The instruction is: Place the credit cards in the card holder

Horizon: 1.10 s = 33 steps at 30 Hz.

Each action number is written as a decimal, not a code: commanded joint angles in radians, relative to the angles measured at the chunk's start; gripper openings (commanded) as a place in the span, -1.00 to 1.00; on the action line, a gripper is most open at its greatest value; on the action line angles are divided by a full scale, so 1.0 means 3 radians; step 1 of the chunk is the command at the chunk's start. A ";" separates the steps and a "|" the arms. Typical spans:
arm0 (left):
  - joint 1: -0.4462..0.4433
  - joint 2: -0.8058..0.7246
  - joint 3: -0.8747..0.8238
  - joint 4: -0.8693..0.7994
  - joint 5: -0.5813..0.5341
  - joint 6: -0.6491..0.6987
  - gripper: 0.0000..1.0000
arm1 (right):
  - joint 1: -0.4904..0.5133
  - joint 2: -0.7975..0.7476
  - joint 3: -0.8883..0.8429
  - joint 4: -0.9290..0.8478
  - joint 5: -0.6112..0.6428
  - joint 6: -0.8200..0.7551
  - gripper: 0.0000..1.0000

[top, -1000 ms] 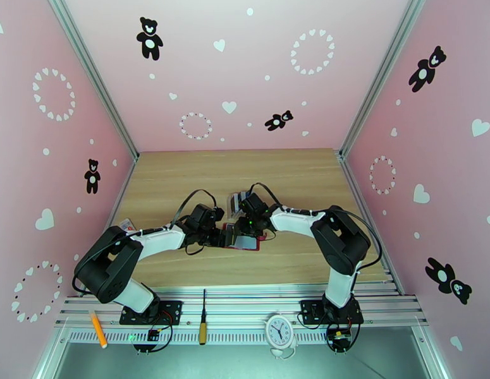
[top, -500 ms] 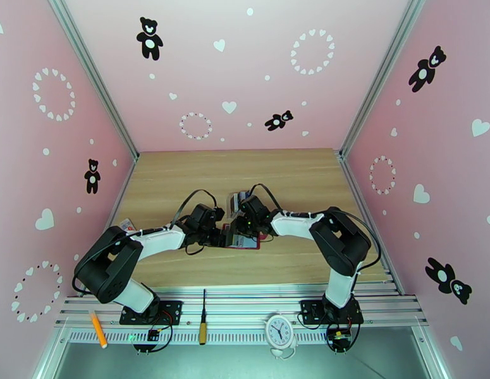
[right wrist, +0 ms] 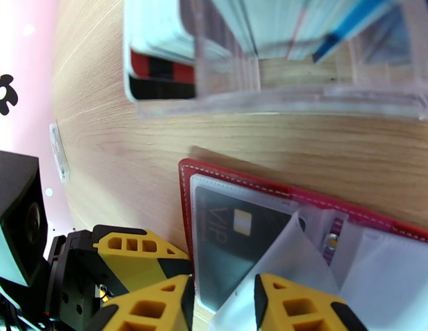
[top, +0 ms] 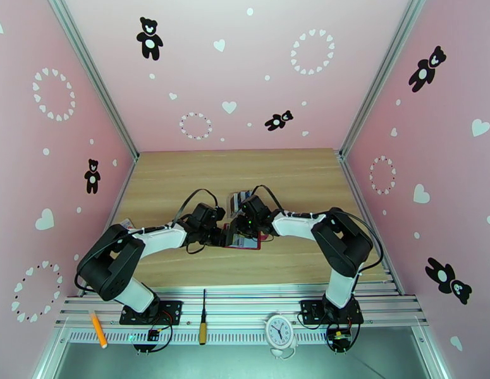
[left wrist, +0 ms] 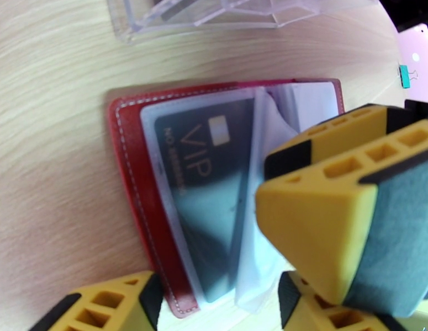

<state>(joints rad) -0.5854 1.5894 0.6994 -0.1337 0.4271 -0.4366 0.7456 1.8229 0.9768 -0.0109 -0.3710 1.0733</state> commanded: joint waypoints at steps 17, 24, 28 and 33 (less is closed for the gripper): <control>-0.0153 0.0209 0.0044 -0.0132 -0.0208 0.0124 0.40 | 0.0026 -0.0057 -0.0034 0.0141 -0.0256 0.0197 -0.27; -0.0162 0.0286 0.0091 -0.0253 -0.0396 0.0138 0.40 | 0.0022 -0.0131 -0.0040 0.0154 -0.0251 0.0237 -0.27; -0.0182 0.0366 0.0142 -0.0346 -0.0531 0.0151 0.38 | 0.0000 -0.0201 -0.0060 0.0153 -0.0259 0.0256 -0.26; -0.0190 0.0438 0.0169 -0.0367 -0.0546 0.0143 0.36 | -0.0086 -0.0405 -0.0067 0.0031 -0.0227 0.0192 -0.26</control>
<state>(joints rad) -0.6338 1.6333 0.7765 -0.2165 0.3561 -0.4038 0.7307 1.7676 0.9672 0.0257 -0.4213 1.1439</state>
